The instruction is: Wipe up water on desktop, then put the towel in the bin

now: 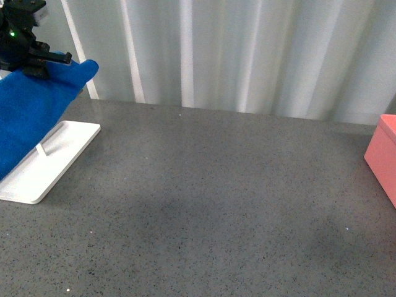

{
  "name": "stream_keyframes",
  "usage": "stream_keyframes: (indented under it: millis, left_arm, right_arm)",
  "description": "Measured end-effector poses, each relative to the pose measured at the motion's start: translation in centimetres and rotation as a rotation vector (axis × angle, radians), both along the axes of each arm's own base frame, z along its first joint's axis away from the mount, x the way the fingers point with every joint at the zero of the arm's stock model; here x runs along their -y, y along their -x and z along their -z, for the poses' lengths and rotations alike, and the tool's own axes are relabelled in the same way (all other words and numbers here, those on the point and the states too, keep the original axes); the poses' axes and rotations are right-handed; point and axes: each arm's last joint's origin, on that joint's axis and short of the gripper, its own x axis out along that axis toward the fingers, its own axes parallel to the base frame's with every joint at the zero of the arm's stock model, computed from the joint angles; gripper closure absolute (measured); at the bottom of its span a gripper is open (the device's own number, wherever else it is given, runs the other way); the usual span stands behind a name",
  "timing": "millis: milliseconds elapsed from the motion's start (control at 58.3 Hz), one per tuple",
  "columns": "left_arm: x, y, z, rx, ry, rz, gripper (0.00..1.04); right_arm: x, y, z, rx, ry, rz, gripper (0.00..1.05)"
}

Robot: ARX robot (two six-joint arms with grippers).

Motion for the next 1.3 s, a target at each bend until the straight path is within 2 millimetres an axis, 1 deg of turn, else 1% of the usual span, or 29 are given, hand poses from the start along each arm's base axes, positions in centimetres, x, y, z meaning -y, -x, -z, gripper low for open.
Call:
stream_keyframes:
  millis: [51, 103, 189, 240, 257, 274, 326, 412, 480, 497, 514, 549, 566, 617, 703, 720, 789, 875, 943, 1063, 1132, 1303]
  left_arm:
    - [-0.2, 0.0, -0.8, 0.018, -0.007, 0.003, 0.99]
    - [-0.4, 0.1, -2.0, 0.047, -0.012, 0.006, 0.99]
    - [-0.3, 0.8, -5.5, 0.126, 0.01, 0.037, 0.99]
    - [0.0, 1.7, -7.9, 0.187, 0.03, 0.063, 0.99]
    - [0.4, 2.2, -8.9, 0.217, 0.039, 0.084, 0.99]
    - [0.6, 2.6, -9.6, 0.237, 0.047, 0.096, 0.99]
    - [1.8, 3.8, -11.2, 0.281, 0.08, 0.141, 0.99]
    - [4.1, 5.6, -12.7, 0.322, 0.127, 0.224, 0.99]
    - [7.0, 7.2, -13.3, 0.347, 0.183, 0.322, 0.99]
    - [7.9, 7.7, -13.3, 0.352, 0.198, 0.351, 0.99]
    - [9.3, 8.4, -13.3, 0.358, 0.22, 0.397, 0.99]
    - [11.0, 9.3, -12.9, 0.363, 0.241, 0.454, 0.99]
    - [11.4, 9.6, -12.8, 0.363, 0.245, 0.468, 0.99]
    - [13.6, 10.7, -12.0, 0.361, 0.263, 0.539, 0.99]
    - [16.8, 12.6, -10.0, 0.33, 0.275, 0.661, 0.99]
    - [17.1, 12.8, -9.7, 0.326, 0.275, 0.671, 0.99]
    - [19.1, 14.2, -7.3, 0.272, 0.282, 0.761, 0.99]
    - [20.4, 15.5, -4.8, 0.22, 0.304, 0.844, 0.99]
    - [21.1, 16.1, -4.0, 0.21, 0.37, 0.925, 0.99]
    - [22.0, 16.7, -4.1, 0.242, 0.529, 1.026, 0.99]
    - [22.5, 17.0, -4.4, 0.259, 0.603, 1.056, 0.99]
    - [23.7, 17.8, -6.1, 0.297, 0.742, 1.052, 0.99]
  right_arm:
    - [0.0, 0.0, 0.0, 0.0, 0.0, 0.0, 0.07]
    - [0.0, 0.0, 0.0, 0.0, 0.0, 0.0, 0.07]
    - [0.0, 0.0, 0.0, 0.0, 0.0, 0.0, 0.07]
    - [0.0, 0.0, 0.0, 0.0, 0.0, 0.0, 0.07]
    - [0.0, 0.0, 0.0, 0.0, 0.0, 0.0, 0.07]
    - [0.0, 0.0, 0.0, 0.0, 0.0, 0.0, 0.07]
    - [0.0, 0.0, 0.0, 0.0, 0.0, 0.0, 0.07]
    - [0.0, 0.0, 0.0, 0.0, 0.0, 0.0, 0.07]
    - [0.0, 0.0, 0.0, 0.0, 0.0, 0.0, 0.07]
    - [0.0, 0.0, 0.0, 0.0, 0.0, 0.0, 0.07]
    - [0.0, 0.0, 0.0, 0.0, 0.0, 0.0, 0.07]
    - [0.0, 0.0, 0.0, 0.0, 0.0, 0.0, 0.07]
    - [0.0, 0.0, 0.0, 0.0, 0.0, 0.0, 0.07]
    - [0.0, 0.0, 0.0, 0.0, 0.0, 0.0, 0.07]
    - [0.0, 0.0, 0.0, 0.0, 0.0, 0.0, 0.07]
    - [0.0, 0.0, 0.0, 0.0, 0.0, 0.0, 0.07]
    - [0.0, 0.0, 0.0, 0.0, 0.0, 0.0, 0.07]
    - [0.0, 0.0, 0.0, 0.0, 0.0, 0.0, 0.07]
    - [0.0, 0.0, 0.0, 0.0, 0.0, 0.0, 0.07]
    - [0.0, 0.0, 0.0, 0.0, 0.0, 0.0, 0.07]
    - [0.0, 0.0, 0.0, 0.0, 0.0, 0.0, 0.07]
    - [0.0, 0.0, 0.0, 0.0, 0.0, 0.0, 0.07]
